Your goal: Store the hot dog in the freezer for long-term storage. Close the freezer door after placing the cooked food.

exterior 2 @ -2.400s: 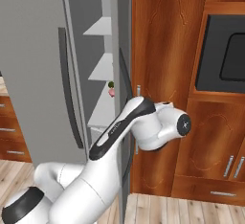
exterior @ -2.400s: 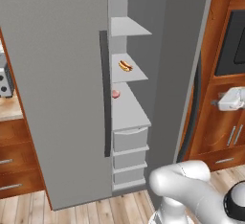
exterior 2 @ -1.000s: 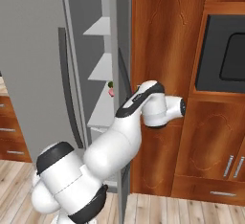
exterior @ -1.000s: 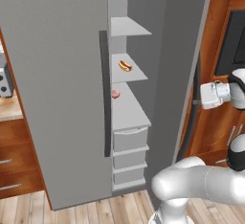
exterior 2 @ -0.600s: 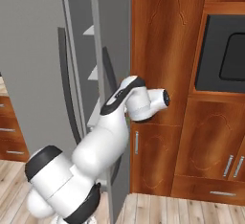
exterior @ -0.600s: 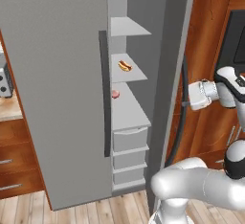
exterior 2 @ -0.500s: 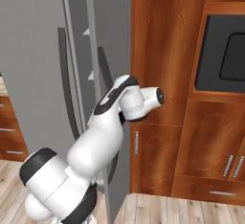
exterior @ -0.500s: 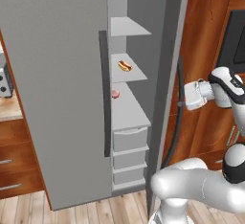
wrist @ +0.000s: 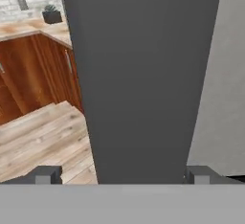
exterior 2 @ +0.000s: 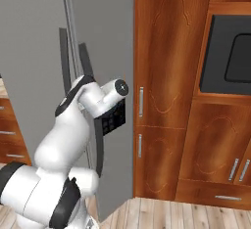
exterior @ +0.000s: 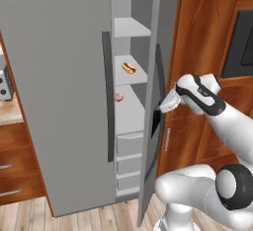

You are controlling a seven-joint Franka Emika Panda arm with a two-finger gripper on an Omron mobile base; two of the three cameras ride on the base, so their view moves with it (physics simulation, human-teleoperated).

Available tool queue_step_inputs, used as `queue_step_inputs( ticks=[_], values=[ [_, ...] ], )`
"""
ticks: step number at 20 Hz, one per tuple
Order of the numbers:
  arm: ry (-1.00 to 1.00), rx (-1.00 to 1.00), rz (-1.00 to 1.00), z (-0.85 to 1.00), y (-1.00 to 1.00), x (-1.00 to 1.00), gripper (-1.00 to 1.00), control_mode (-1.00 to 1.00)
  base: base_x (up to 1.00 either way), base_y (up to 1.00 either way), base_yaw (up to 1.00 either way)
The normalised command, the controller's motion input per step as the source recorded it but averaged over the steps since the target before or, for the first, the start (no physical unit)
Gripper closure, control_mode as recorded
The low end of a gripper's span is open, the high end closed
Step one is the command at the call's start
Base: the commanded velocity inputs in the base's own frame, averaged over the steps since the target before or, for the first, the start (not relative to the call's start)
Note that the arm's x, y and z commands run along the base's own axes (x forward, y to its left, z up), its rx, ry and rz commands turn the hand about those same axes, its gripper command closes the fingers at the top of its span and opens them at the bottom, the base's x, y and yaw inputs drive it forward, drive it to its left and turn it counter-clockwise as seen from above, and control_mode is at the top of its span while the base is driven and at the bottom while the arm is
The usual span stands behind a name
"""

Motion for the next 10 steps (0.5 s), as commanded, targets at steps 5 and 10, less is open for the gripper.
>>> queue_step_inputs(
  ticks=[5,10],
  values=[
    [0.33,-0.09,-0.24,0.00,0.42,0.58,-1.00,-1.00,0.00,0.00,0.00],
    [0.09,-0.04,-0.24,0.00,0.33,0.58,-1.00,-1.00,0.00,0.00,0.00]
  ],
)
